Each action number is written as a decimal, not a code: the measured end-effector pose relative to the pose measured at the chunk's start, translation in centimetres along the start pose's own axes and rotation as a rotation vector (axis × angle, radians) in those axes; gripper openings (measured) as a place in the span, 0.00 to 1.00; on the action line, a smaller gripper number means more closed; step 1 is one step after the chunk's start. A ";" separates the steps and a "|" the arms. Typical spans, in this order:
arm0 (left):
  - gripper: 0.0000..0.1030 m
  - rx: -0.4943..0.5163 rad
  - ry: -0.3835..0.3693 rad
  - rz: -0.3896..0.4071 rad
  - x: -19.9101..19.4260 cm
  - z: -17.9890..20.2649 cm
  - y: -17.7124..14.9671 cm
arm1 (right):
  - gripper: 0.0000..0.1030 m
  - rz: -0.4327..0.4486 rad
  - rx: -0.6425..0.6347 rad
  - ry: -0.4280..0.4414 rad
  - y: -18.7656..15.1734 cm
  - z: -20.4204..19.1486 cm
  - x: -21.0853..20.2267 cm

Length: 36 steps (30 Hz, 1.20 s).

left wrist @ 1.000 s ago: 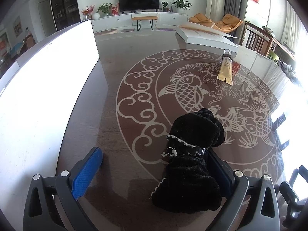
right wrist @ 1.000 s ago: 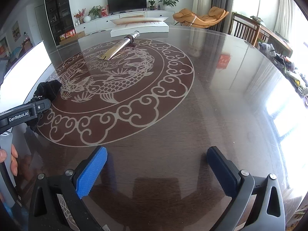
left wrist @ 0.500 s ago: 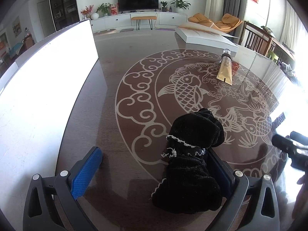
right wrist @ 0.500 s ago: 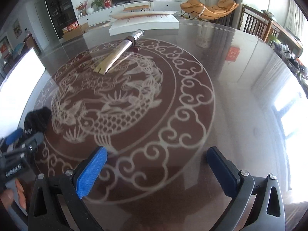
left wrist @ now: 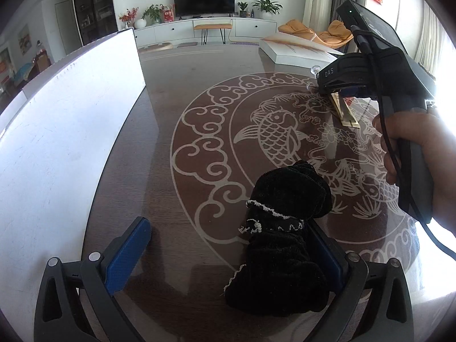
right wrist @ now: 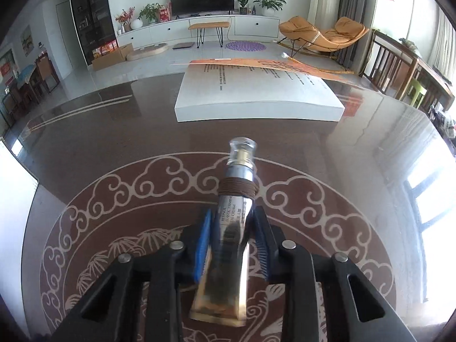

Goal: Organize objects
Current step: 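Carry the cloth and gold tube toward the white box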

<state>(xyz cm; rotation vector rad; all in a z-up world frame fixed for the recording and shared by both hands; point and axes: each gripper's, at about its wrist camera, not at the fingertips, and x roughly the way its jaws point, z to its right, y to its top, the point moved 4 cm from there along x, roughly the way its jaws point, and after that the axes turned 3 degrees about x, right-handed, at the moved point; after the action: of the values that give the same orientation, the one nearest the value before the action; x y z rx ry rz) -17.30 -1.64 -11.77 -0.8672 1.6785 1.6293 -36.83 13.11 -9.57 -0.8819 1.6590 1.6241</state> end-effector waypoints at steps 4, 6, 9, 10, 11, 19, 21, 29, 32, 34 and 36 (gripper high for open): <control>1.00 0.000 0.000 0.000 0.1 -0.1 0.0 | 0.26 0.031 -0.054 0.052 -3.6 0.7 -2.3; 1.00 0.000 0.000 0.000 0.1 -0.1 0.0 | 0.26 0.030 -0.078 0.079 -6.6 1.6 -4.4; 1.00 -0.001 -0.001 0.000 0.0 -0.1 0.0 | 0.26 0.038 -0.116 0.112 -12.1 2.9 -8.3; 1.00 -0.003 -0.003 0.001 0.1 -0.1 0.0 | 0.26 0.043 -0.130 0.115 -13.9 3.4 -9.5; 1.00 0.009 -0.001 0.000 0.1 0.0 0.0 | 0.26 0.047 -0.143 0.112 -15.5 3.7 -10.6; 1.00 0.099 -0.063 -0.082 0.4 0.7 0.4 | 0.53 -0.021 -0.119 0.078 -19.1 5.9 -13.0; 0.95 0.110 -0.065 -0.080 0.5 0.8 0.7 | 0.30 -0.040 -0.116 0.068 -18.5 5.7 -12.7; 0.30 0.029 -0.209 0.057 -5.2 -0.2 0.2 | 0.25 -0.064 -0.034 0.156 -18.2 4.9 -16.1; 0.30 -0.032 -0.302 0.119 -10.8 -1.9 -0.1 | 0.25 -0.019 -0.047 0.242 -17.4 2.4 -19.8; 0.30 -0.051 -0.333 0.172 -15.0 -3.9 -0.2 | 0.25 0.020 -0.062 0.316 -16.4 0.0 -22.7; 0.31 -0.058 -0.299 0.238 -18.8 -6.9 -0.3 | 0.25 0.070 -0.098 0.390 -15.3 -3.1 -25.7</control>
<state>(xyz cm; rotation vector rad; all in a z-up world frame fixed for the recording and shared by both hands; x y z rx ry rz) -6.18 -8.04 3.56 -0.4333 1.5746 1.8693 -9.66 10.57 3.00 -1.2670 1.8985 1.6696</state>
